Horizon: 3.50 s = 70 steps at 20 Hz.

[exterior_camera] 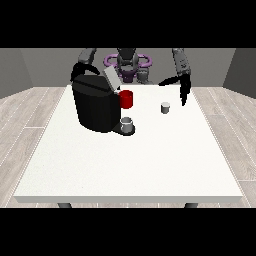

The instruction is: Insert the coffee pod into the coffee machine and close the lid

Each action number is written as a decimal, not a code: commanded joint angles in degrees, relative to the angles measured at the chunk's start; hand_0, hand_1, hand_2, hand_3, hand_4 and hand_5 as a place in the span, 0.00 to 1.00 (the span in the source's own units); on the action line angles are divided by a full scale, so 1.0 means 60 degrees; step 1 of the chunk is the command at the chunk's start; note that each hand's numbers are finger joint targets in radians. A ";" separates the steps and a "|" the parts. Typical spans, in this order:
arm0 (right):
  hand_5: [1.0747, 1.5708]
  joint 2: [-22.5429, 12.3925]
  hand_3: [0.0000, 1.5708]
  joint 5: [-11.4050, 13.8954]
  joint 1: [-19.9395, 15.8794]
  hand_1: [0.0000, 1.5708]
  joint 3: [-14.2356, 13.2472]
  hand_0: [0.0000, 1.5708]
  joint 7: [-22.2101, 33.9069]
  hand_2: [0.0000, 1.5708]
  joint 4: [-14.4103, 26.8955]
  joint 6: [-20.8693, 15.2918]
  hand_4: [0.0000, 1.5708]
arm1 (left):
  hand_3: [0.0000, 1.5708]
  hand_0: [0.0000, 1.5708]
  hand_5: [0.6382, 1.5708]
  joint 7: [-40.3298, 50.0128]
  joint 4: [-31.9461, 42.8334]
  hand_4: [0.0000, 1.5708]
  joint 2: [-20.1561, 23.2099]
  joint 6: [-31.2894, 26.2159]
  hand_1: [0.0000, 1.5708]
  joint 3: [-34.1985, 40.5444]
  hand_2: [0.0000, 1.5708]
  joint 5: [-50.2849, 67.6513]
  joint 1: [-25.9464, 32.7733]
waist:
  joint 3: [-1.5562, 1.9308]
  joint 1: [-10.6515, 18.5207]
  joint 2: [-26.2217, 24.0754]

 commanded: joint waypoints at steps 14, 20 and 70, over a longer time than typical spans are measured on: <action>1.00 -0.0147 0.00 0.0554 -0.1031 0.00 -0.0063 0.00 0.0740 0.00 0.0840 -0.0560 0.27 | 0.22 0.41 1.00 -0.0605 0.3040 0.00 0.0011 0.0718 0.41 -0.0442 0.46 -0.1883 -0.1414 | 0.0001 -0.0005 0.0179; 1.00 -0.0137 0.00 0.0350 -0.0708 0.00 0.0159 0.00 0.0284 0.00 0.0678 -0.0218 0.29 | 0.31 0.40 1.00 -0.1117 0.3656 0.00 0.0311 0.1401 0.40 -0.0715 0.48 -0.2764 -0.1355 | 0.0000 -0.0417 0.0517; 1.00 0.0071 0.00 -0.0229 -0.1427 0.00 0.0209 0.00 0.0348 0.00 0.1480 -0.0260 0.33 | 0.82 0.81 1.00 -0.1675 0.4068 0.35 0.1246 -0.0005 0.81 -0.0633 0.85 -0.4576 -0.5331 | 0.0001 -0.0872 -0.0235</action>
